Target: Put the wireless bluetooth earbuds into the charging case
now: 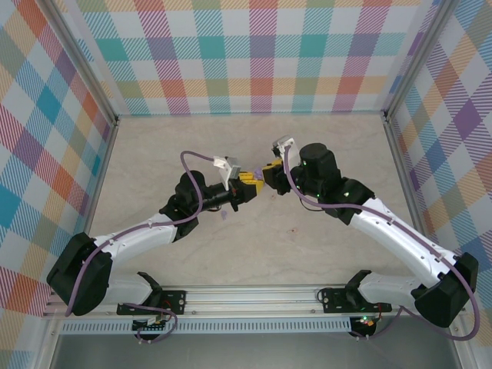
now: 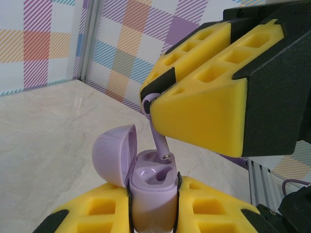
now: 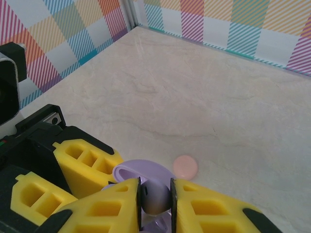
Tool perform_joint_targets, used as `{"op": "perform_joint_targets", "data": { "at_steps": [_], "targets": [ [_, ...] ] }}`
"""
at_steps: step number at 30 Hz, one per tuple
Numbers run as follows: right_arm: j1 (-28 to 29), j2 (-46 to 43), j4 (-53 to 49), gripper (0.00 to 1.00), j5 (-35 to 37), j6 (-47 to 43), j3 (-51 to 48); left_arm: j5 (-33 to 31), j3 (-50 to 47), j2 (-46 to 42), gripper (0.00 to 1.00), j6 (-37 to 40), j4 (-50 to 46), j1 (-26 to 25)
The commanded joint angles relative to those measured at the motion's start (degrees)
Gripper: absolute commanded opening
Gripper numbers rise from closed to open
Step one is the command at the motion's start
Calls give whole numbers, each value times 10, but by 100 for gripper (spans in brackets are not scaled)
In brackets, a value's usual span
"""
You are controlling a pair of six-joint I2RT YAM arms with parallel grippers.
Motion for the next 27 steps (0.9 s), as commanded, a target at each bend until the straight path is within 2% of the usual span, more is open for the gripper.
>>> {"op": "perform_joint_targets", "data": {
  "at_steps": [1,9,18,27],
  "targets": [
    [6,7,0,24,6,-10,7,10,19,1,17,-10,8,-9],
    [10,12,-6,24,12,-13,9,7,18,-1,17,-10,9,-8],
    [13,26,-28,26,-30,-18,26,-1,22,0,17,-16,5,-8],
    [13,31,-35,32,-44,-4,34,-5,16,-5,17,-17,10,-9]
  ]
}}
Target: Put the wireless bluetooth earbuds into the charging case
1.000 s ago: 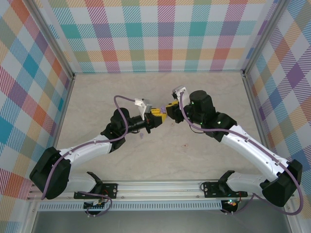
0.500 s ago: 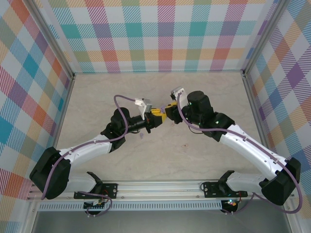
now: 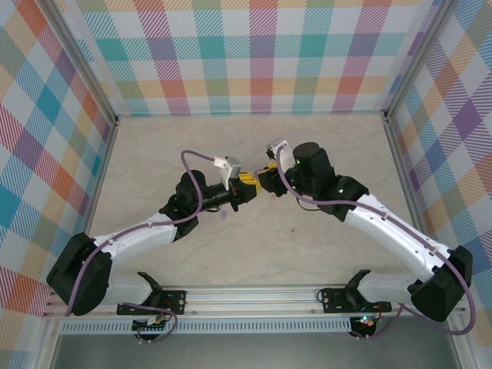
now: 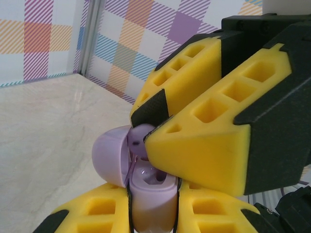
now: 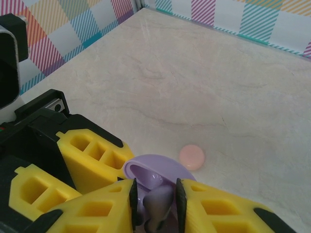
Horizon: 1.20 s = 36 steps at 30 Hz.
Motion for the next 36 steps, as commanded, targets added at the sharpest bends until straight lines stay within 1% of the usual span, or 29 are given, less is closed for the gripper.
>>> {"op": "perform_joint_targets", "data": {
  "at_steps": [1,9,12,17,20,24,26,28,29,31,33,36],
  "targets": [
    [6,4,-10,34,-24,7,19,-4,13,-6,17,-7,27,-9],
    [6,1,-15,43,-20,19,27,-3,10,-9,18,-2,28,-9],
    [6,-5,-15,46,-11,27,30,-3,9,-10,17,2,27,-9],
    [6,-14,-25,54,-5,34,40,-4,6,-13,17,7,25,-8],
    [6,-21,-26,56,-1,41,42,-4,4,-14,17,13,22,-8],
    [1,-34,-43,56,42,65,44,-12,-4,-27,17,26,18,-9],
    [-11,-40,-55,58,61,79,40,-18,-5,-38,17,32,7,-9],
    [-34,-45,-71,59,82,102,34,-20,-4,-50,17,41,-13,-8],
    [-48,-44,-77,59,77,109,31,-20,-3,-56,17,44,-24,-8],
    [-85,-35,-97,59,60,129,27,-19,-1,-73,17,52,-48,-8],
    [-120,-17,-112,60,26,136,25,-16,0,-91,17,56,-67,-8],
    [-148,30,-127,61,-19,138,24,-9,-2,-125,17,62,-95,-8]
  ]
}}
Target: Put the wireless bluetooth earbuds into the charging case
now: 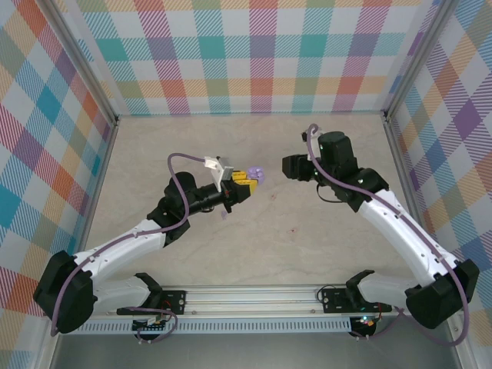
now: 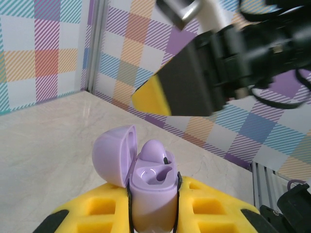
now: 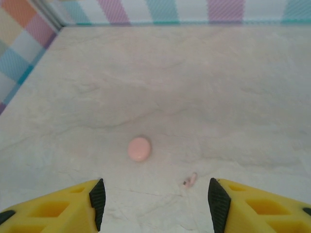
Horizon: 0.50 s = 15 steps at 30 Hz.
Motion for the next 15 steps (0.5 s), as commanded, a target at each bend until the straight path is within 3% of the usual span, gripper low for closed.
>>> {"op": "perform_joint_targets", "data": {
  "at_steps": [1,9,15],
  "targets": [
    [-16,55,-36,62,-62,25,3,11,1,-47,17,20,-37,-8],
    [-10,221,-38,58,-182,71,44,16,17,-144,18,32,-146,-9],
    [47,335,-62,57,-179,86,110,11,26,-187,18,31,-195,-8]
  ]
}}
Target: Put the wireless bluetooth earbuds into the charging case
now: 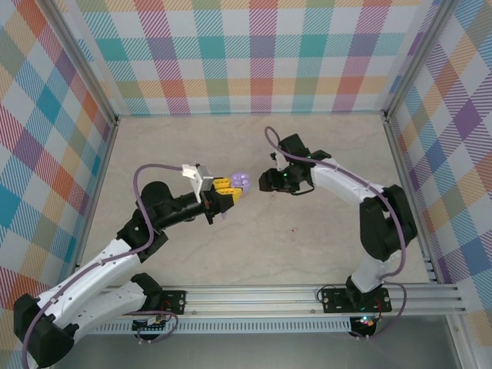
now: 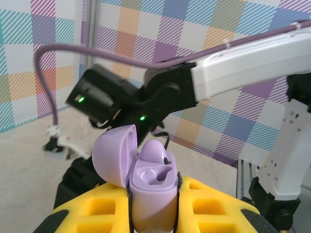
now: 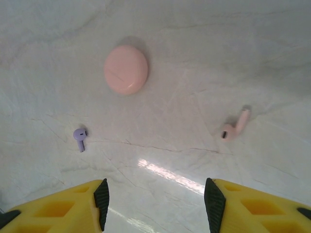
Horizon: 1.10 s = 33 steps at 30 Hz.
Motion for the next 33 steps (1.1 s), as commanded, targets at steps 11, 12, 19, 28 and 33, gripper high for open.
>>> {"op": "perform_joint_targets", "data": {
  "at_steps": [11,12,19,28,33],
  "targets": [
    [129,182,-76,50,11,60,197,11,38,-35,18,3,-64,-8],
    [137,199,-88,48,17,65,216,12,38,-36,18,2,-64,-8],
    [171,278,-150,40,58,83,312,17,37,-39,18,-1,-60,-8],
    [196,331,-200,39,103,88,375,15,33,-38,18,1,-59,-8],
    [206,353,-218,39,116,84,398,16,33,-37,18,2,-59,-8]
  ]
}}
